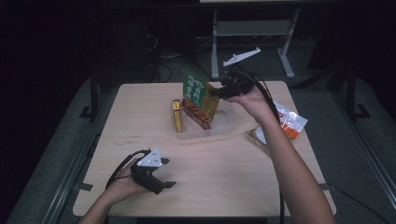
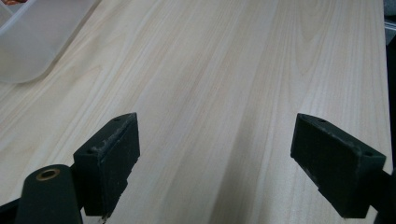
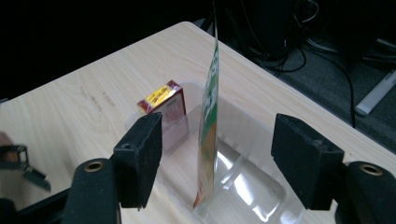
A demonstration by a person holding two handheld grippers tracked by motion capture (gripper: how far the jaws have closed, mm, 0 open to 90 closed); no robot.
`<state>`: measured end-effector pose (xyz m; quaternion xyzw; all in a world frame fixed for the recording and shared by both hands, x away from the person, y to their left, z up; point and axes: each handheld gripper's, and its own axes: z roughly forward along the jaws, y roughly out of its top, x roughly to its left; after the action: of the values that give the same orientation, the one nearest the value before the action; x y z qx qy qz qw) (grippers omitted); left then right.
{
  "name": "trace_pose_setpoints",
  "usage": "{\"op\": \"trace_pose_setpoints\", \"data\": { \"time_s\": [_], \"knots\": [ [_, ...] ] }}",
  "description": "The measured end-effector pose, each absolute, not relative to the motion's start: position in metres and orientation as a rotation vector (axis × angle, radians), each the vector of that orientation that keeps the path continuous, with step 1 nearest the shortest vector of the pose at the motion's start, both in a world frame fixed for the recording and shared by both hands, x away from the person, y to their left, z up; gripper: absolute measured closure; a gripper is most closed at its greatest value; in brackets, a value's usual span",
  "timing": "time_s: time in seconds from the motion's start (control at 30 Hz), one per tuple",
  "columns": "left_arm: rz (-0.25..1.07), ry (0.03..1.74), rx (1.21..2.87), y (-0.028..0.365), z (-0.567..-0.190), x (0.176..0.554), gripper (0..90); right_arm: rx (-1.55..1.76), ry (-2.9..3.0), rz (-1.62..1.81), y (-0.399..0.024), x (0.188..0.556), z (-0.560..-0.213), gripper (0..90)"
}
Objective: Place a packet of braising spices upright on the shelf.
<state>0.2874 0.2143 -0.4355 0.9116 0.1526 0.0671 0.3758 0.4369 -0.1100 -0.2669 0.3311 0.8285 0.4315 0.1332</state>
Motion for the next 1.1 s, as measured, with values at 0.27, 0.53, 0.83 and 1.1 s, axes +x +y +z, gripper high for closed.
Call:
{"op": "trace_pose_setpoints", "data": {
  "time_s": [0.27, 0.53, 0.83, 1.1],
  "knots": [
    [0.158, 0.419, 2.32, 0.216, -0.436, 0.287, 14.9, 0.924, 2.394, 1.266, -0.137, 0.405, -0.286, 31.0],
    [0.158, 0.427, 2.32, 0.217, -0.436, 0.288, 14.9, 0.944, 2.397, 1.239, -0.155, 0.39, -0.316, 34.0],
    [0.153, 0.447, 2.321, 0.218, -0.437, 0.288, 14.7, 1.015, 2.393, 1.196, -0.19, 0.382, -0.363, 60.0],
    [0.145, 0.457, 2.319, 0.218, -0.44, 0.287, 14.7, 1.112, 2.368, 1.135, -0.229, 0.382, -0.396, 90.0]
  ]
}}
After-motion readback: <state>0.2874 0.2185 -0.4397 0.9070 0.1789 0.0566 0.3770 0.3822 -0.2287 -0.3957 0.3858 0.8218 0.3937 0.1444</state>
